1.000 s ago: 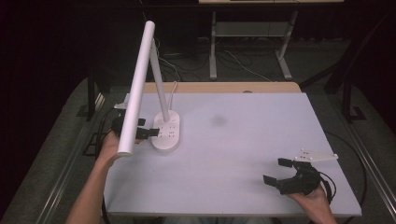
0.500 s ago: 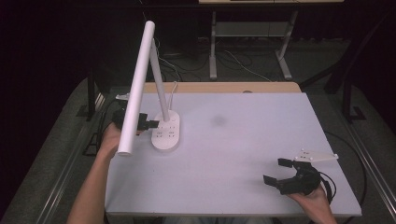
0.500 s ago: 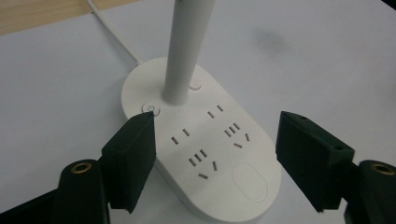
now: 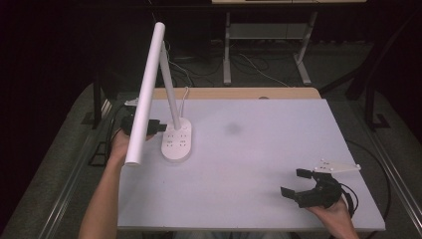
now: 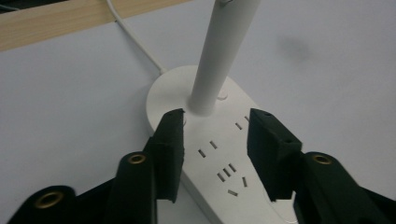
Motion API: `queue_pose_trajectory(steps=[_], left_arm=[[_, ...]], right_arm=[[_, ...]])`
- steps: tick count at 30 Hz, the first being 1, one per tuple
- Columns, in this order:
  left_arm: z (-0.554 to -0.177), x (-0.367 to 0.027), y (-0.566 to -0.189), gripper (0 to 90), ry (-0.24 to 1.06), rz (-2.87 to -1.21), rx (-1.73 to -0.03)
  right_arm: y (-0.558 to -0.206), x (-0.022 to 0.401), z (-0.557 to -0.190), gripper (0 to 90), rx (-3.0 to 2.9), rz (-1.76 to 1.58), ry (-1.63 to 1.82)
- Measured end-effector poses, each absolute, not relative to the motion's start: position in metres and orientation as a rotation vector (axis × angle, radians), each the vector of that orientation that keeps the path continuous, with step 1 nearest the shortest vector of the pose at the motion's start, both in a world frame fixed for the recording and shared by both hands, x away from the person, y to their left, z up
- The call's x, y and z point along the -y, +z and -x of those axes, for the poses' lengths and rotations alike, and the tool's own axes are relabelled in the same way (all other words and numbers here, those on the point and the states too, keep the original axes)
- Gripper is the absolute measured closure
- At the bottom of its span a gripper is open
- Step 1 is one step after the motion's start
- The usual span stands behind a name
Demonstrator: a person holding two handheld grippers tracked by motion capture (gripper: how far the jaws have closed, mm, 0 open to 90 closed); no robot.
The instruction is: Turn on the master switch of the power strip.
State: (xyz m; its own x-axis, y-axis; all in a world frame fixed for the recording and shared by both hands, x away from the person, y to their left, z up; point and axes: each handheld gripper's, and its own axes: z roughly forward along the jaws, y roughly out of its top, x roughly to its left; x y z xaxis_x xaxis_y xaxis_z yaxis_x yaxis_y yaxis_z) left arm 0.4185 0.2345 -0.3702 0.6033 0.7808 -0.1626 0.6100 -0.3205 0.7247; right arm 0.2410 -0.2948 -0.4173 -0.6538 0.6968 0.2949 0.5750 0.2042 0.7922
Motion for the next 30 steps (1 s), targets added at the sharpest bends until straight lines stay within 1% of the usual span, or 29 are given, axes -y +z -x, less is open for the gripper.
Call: queue_pose_trajectory(steps=[9,12,16,24,30], left_arm=[[-0.427,-0.229,-0.378,77.2,0.26,-2.041,-1.118],[-0.429,-0.229,-0.381,81.4,0.266,-2.041,-1.145],[-0.433,-0.23,-0.386,88.2,0.251,-2.001,-1.189],[-0.44,-0.232,-0.394,89.6,0.259,-1.947,-1.232],[-0.445,-0.232,-0.4,89.7,0.259,-1.873,-1.255]], right_arm=[[-0.418,0.295,-0.241,0.2,-2.337,-1.237,1.443],[-0.418,0.295,-0.241,0.3,-2.339,-1.237,1.441],[-0.418,0.294,-0.242,0.2,-2.344,-1.223,1.439],[-0.418,0.295,-0.241,0.2,-2.349,-1.224,1.433],[-0.418,0.295,-0.241,0.2,-2.35,-1.226,1.43]])
